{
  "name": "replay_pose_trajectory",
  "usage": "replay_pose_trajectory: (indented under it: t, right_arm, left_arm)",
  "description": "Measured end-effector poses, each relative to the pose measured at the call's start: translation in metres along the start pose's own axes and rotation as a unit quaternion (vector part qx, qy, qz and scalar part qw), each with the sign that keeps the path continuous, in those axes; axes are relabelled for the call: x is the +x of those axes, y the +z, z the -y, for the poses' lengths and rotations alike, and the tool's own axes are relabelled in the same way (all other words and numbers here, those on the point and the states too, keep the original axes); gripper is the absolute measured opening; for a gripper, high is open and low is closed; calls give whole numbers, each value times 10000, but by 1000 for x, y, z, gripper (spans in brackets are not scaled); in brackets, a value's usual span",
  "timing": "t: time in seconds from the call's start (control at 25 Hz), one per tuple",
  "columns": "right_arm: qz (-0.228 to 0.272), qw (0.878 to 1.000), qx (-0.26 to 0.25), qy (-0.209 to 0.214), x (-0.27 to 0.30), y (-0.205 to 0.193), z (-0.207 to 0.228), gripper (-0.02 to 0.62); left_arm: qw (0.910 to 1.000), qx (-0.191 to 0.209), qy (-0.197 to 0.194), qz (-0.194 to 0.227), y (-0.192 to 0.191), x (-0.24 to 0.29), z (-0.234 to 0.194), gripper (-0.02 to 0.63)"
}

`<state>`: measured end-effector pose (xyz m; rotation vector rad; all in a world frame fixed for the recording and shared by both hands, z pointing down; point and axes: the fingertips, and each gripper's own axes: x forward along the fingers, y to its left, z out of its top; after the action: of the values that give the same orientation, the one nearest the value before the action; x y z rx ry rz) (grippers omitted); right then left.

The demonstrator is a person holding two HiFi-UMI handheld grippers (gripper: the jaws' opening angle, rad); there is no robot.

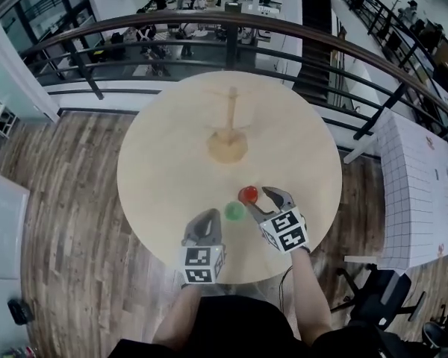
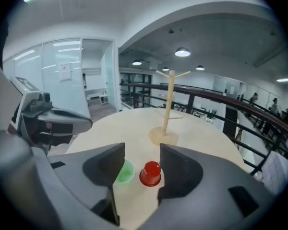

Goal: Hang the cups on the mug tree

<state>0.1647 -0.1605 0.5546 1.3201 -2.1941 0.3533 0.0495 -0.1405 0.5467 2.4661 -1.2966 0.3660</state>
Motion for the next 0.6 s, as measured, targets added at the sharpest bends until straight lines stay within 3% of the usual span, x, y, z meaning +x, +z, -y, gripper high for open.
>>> replay_pose_trajectory:
  t: [0.12,0.24,0.4,0.6]
  right_arm:
    - [-696,9953,-507,443,23,-14,4,225]
    - [-1257,9858,-928,613,44,-26,17,225]
    - [-1954,9627,-1590,989,61,-43,19,225]
    - [-2615,9361,-1785,1531,84,-72,18,236]
  left_arm:
    - [9998,-203,-2,-22,-2,3,-5,12]
    - [9995,-295,-31,-76,-3,6,-6,12]
    - [9989,-416,8,-198,-12,5,-12,12]
    - [9984,-533,47,-191,-14,6,-22,12]
